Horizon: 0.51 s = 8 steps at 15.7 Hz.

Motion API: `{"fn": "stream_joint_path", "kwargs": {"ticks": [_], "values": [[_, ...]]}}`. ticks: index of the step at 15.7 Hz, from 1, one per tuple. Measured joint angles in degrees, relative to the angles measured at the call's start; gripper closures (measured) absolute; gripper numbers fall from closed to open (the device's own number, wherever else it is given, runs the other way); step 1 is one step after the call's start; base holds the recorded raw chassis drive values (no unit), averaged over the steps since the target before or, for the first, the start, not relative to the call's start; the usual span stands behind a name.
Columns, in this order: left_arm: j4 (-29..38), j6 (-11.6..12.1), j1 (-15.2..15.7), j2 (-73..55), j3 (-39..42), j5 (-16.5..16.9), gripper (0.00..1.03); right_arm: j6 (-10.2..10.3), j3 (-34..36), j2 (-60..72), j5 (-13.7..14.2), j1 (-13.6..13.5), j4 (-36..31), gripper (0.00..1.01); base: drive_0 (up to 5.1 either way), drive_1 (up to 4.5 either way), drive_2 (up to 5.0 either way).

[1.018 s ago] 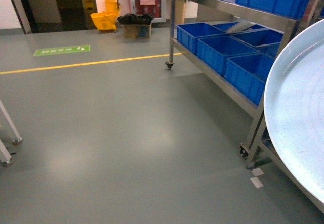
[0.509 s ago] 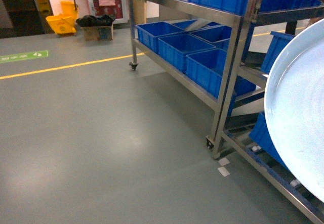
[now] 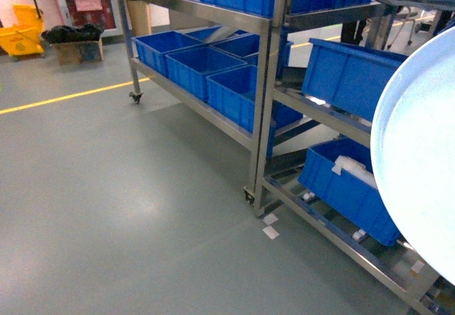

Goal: Place blue tray on left shelf second layer neatly

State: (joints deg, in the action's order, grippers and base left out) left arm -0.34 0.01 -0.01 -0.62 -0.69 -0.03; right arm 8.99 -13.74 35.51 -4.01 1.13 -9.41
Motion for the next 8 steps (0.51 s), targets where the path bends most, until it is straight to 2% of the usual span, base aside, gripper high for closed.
{"fn": "stream_joint_path", "kwargs": {"ticks": [8], "values": [[0.0, 0.0, 0.0, 0.0, 0.0, 0.0, 0.05, 0.0, 0.0, 0.0, 0.0, 0.0, 0.0, 0.99, -1.6, -1.59, -1.6]]}}
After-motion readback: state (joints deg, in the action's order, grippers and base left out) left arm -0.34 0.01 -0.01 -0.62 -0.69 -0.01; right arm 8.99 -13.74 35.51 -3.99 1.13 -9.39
